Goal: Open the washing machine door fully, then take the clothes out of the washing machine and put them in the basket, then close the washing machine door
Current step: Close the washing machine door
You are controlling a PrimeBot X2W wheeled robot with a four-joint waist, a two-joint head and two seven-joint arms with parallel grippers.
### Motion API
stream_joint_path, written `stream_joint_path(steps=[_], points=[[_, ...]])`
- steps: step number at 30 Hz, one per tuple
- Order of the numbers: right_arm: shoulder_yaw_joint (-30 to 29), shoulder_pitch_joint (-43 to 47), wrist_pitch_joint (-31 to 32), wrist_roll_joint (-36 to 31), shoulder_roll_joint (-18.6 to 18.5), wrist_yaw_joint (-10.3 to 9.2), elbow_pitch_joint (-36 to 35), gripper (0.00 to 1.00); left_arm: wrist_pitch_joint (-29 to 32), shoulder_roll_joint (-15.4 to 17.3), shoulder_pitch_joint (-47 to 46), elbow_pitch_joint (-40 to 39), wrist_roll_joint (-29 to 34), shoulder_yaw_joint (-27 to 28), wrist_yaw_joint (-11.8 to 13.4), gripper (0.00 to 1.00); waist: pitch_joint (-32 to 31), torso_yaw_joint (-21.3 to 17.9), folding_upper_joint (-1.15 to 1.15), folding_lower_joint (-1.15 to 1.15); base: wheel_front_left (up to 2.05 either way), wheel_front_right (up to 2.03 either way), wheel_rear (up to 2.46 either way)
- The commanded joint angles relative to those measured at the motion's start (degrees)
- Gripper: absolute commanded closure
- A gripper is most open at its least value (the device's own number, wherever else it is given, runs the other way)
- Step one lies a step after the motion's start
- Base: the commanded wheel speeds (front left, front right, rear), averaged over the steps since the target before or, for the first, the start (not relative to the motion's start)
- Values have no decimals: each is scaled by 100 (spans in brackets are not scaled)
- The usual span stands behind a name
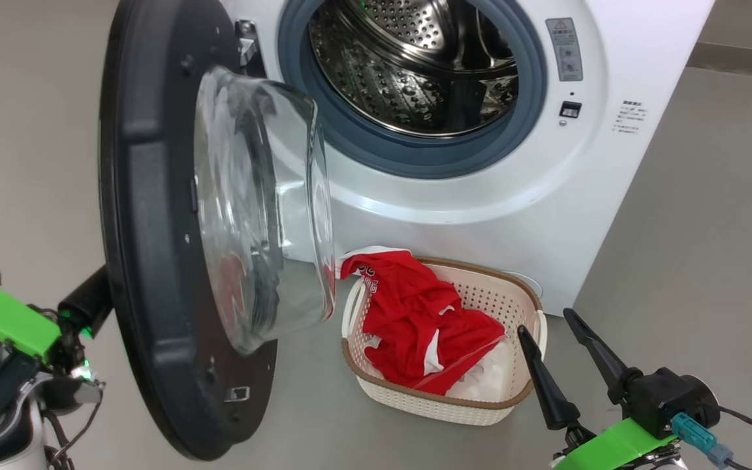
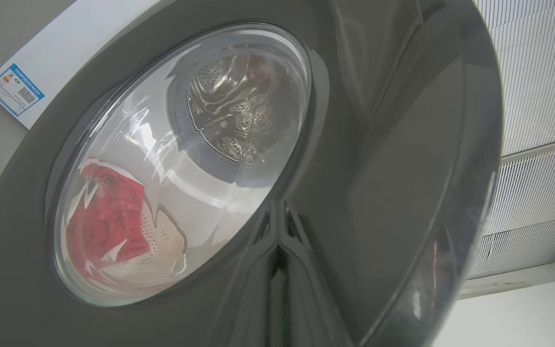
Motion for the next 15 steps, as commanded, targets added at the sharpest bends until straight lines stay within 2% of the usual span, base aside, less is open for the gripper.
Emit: stream_joint_path(steps=[1, 15], points=[[111, -74, -37, 7, -3, 36, -136, 0, 18, 91, -6, -224, -97, 24, 26, 100, -5, -47, 0, 0, 0, 0, 0], [129, -94, -37, 31, 13, 36, -151, 0, -208, 86, 94, -334, -654, -304, 121, 100, 19, -395, 0, 0, 0, 0, 0]])
